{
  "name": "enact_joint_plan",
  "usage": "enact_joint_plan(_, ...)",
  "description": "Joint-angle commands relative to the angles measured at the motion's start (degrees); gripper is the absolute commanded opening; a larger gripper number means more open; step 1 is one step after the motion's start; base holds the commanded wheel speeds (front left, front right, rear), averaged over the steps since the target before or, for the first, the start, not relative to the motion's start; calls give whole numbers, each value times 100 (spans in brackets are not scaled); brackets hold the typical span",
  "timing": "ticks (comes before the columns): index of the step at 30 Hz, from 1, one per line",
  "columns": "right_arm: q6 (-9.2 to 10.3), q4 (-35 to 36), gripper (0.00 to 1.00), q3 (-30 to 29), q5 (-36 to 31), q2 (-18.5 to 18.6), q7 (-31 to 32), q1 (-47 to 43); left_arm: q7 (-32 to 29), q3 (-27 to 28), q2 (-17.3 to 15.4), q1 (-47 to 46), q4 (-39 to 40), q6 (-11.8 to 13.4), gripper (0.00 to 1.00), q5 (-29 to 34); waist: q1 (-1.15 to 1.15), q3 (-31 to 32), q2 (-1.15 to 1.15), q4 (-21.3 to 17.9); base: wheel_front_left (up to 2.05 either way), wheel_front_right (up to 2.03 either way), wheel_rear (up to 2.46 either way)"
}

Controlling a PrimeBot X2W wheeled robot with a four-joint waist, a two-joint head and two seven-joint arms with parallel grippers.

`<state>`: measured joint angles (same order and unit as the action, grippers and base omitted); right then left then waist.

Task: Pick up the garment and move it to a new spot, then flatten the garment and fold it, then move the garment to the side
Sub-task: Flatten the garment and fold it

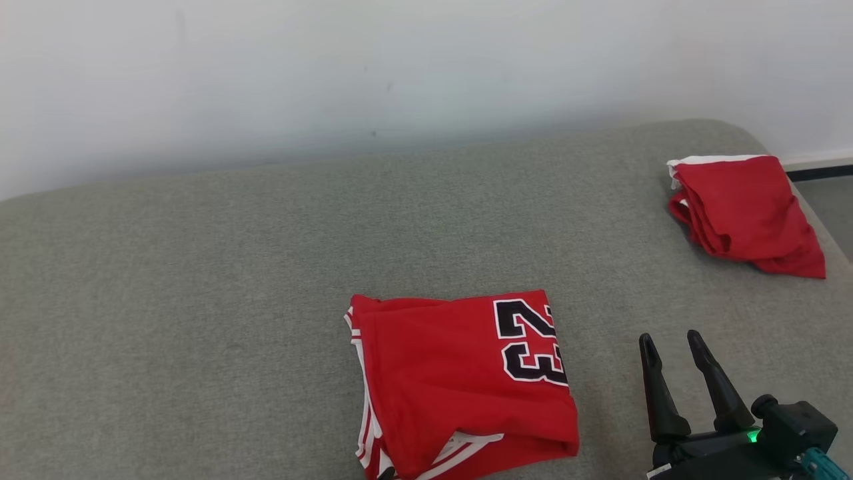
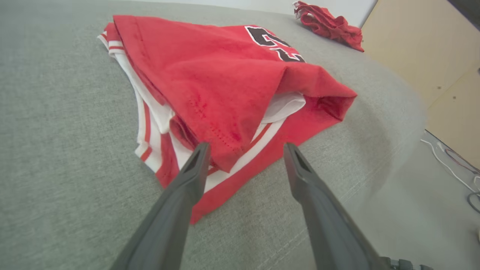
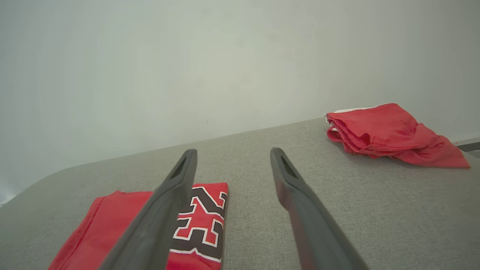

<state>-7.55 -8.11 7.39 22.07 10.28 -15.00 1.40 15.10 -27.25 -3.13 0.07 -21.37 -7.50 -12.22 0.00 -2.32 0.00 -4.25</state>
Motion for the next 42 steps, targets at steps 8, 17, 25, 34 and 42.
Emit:
enact_joint_plan(8,16,-7,100,-4,24,-2,-21,112,2,115,-16,-316,-602,12,100,-65,0,-146,0,-247,0,0,0)
enact_joint_plan(17,16,-26,100,-38,-13,-34,-21,81,1,90,6,-513,-619,11,0,-92,0,-105,0,-226,0,0,0)
enact_joint_plan(25,16,-33,100,-126,-55,-69,-21,-7,1,246,-154,-438,-168,11,0,151,0,-45,0,-67,0,0,0)
enact_joint_plan(34,16,-94,100,-150,-23,-69,-20,-33,1,257,-229,-138,-121,23,5,254,0,-12,0,-55,0,0,0)
enact_joint_plan(42,16,-120,100,-199,-25,-28,-21,-47,1,372,-147,-26,-101,79,100,181,0,35,0,-36,0,0,0)
